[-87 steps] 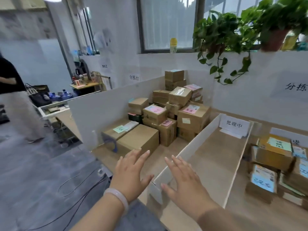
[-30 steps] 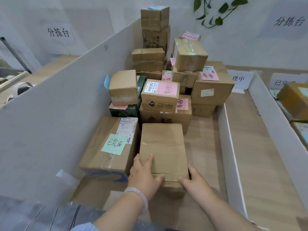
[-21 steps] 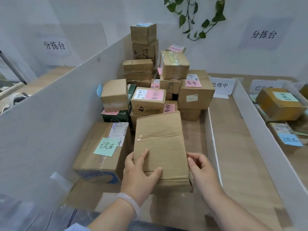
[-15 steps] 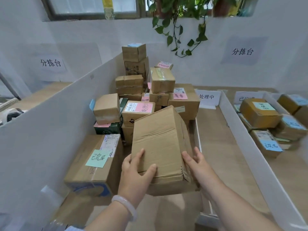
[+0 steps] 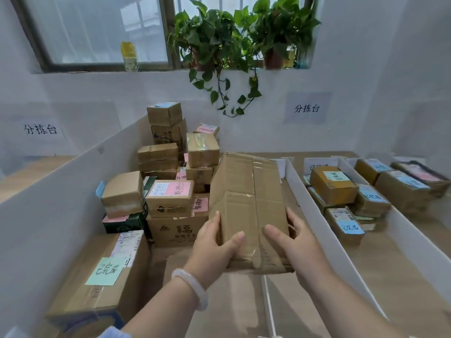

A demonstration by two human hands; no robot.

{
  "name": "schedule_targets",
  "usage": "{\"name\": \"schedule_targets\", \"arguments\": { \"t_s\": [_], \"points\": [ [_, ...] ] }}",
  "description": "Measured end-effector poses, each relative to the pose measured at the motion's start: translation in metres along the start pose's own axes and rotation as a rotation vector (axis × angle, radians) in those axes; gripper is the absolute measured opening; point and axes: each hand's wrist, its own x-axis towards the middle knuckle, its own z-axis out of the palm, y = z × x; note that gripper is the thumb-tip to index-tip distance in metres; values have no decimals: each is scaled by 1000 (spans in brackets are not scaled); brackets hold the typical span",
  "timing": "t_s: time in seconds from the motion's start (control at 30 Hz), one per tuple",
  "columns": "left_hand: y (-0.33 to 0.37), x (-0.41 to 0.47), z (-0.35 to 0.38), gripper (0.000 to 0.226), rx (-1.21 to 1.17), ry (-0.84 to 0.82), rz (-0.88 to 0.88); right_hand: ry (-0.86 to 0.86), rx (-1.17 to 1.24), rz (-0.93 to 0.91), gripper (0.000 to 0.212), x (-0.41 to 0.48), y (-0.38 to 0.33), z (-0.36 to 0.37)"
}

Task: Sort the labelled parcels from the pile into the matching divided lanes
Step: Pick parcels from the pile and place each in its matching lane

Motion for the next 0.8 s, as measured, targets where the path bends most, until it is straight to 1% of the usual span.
{"name": "schedule_targets", "arguments": {
  "t_s": [0.07, 0.1, 0.13, 0.2, 0.3, 0.37, 0.43, 0.47, 0.5, 0.57, 0.6, 0.63, 0.7, 0.8],
  "points": [
    [4, -1, 2, 70, 42, 107, 74, 29, 32, -33, 48, 0, -2, -8],
    [6, -1, 3, 64, 63, 158, 94, 35, 23, -52, 37, -3, -5, -10],
    [9, -2, 4, 65, 89, 194, 109, 36, 0, -76, 36, -6, -8, -11],
    [14, 0, 8, 70, 158, 202, 110, 17, -66, -120, 40, -13, -12, -12],
    [20, 5, 18, 71, 204, 138, 114, -14, -233, -218, 46, -20, -13, -9],
    [23, 6, 23, 68, 146, 122, 145, -25, -375, -303, 46, -21, -17, -8],
    [27, 3, 26, 68, -2, 92, 121, -42, -505, -376, 44, -23, -22, -6],
    [28, 3, 28, 73, -86, 77, 90, -56, -563, -404, 44, -24, -23, -5],
    [29, 3, 30, 84, -148, 51, 60, -69, -611, -428, 44, -25, -22, -4],
    [29, 3, 33, 114, -181, -16, 50, -72, -689, -474, 45, -26, -17, -1],
    [30, 3, 34, 125, -177, -47, 49, -69, -716, -494, 47, -26, -15, 0],
    [29, 4, 34, 130, -176, -65, 39, -73, -736, -504, 50, -25, -13, 0],
    [26, 6, 33, 130, -212, -72, -17, -101, -762, -513, 53, -23, -11, 0],
    [20, 9, 31, 116, -292, -74, -74, -187, -761, -504, 49, -19, -14, -4]
  ]
}}
